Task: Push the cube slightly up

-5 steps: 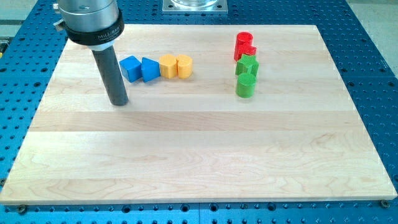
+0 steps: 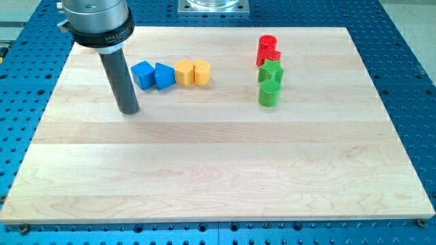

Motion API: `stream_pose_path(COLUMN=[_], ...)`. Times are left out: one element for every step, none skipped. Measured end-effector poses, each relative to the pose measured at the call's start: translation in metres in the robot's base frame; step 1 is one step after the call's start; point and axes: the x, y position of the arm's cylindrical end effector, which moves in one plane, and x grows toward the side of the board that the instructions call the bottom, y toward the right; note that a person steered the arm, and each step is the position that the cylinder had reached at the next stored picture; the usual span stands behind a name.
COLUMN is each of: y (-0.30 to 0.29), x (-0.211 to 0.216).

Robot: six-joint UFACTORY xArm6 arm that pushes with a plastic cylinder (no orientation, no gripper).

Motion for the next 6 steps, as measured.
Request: stream_pose_path(y=[0.0,0.0,-0.002,-0.018,-0.034,-0.034], x=[-0.016,-0.028,-0.063,-0.079,-0.09,-0.122])
